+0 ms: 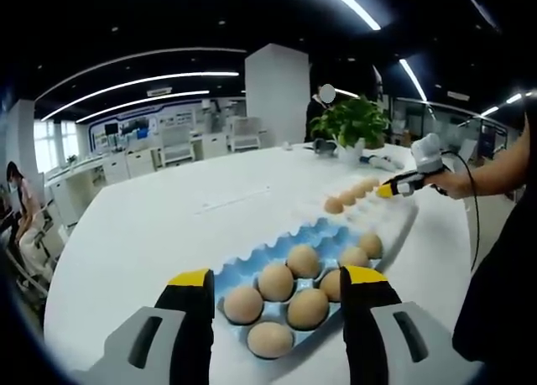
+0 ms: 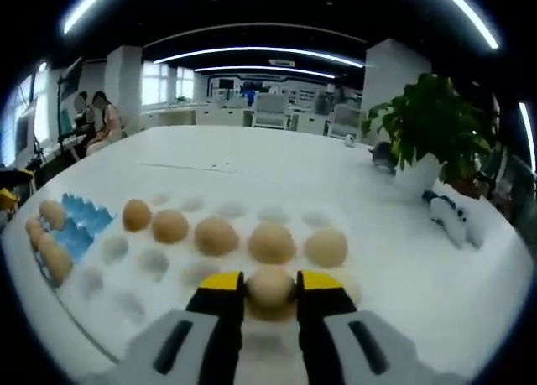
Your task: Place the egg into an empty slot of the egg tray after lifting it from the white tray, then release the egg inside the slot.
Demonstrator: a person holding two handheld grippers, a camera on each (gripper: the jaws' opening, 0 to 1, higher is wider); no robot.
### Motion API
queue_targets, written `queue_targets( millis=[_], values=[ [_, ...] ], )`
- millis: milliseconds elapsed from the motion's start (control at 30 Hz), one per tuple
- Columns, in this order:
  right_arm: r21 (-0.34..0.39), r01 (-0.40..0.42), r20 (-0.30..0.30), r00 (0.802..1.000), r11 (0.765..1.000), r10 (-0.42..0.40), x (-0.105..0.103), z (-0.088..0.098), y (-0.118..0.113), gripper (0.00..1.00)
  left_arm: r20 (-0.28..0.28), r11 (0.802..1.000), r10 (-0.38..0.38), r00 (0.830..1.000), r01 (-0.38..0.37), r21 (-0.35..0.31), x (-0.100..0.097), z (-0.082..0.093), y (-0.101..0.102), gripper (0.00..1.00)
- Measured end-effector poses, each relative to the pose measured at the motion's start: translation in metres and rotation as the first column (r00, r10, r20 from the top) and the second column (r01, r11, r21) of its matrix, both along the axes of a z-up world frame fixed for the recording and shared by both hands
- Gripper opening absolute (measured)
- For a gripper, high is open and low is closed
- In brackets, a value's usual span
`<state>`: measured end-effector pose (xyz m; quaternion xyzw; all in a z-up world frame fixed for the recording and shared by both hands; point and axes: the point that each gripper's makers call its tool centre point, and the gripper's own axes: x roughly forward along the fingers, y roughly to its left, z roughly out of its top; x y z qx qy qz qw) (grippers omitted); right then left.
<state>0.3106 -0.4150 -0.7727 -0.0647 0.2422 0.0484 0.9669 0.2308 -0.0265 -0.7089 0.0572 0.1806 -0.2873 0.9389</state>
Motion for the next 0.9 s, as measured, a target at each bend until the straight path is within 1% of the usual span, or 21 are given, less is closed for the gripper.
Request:
queue_targets(
  millis=[100,200,467,600,800,833,867,900],
  values=[
    [0.000,0.000,0.001,1.000,1.000,0.000,-0.001,0.002,0.001,0.23,0.001,1.000,0.002,1.000,-0.002,0.001,0.000,0.000,0.001,0.60],
    [0.017,0.008,0.023,1.000,1.000,-0.009,-0.002,0.010,0.001,0.23,0.004,1.000,0.006,1.000,-0.006,0.001,0.001,0.001,0.002,0.60],
    [0.052,0.008,0.048,0.999,0.999,-0.011,-0.006,0.024,0.005,0.22,-0.001,1.000,0.001,1.000,-0.001,0.001,0.000,-0.002,0.000,0.60],
    [0.036,-0.012,0.060,0.998,0.999,0.010,-0.006,0.030,0.011,0.22,-0.002,1.000,0.001,1.000,-0.001,-0.001,0.000,-0.002,0.000,0.60],
    [0.065,-0.023,0.091,0.996,0.998,0.017,-0.005,0.042,0.018,0.21,-0.001,1.000,-0.002,1.000,0.002,-0.002,0.000,-0.002,-0.001,0.60],
    [0.071,-0.031,0.095,0.995,0.997,0.024,-0.005,0.044,0.023,0.21,-0.001,1.000,-0.002,1.000,0.002,-0.001,0.000,-0.002,0.000,0.60],
    [0.070,-0.041,0.093,0.995,0.997,0.035,-0.005,0.045,0.027,0.20,-0.002,1.000,-0.003,1.000,0.003,0.000,0.000,-0.002,0.000,0.60],
    [0.044,-0.061,0.092,0.994,0.997,0.057,-0.005,0.044,0.031,0.20,-0.005,1.000,-0.001,1.000,0.001,-0.003,0.000,-0.003,0.000,0.60]
  ],
)
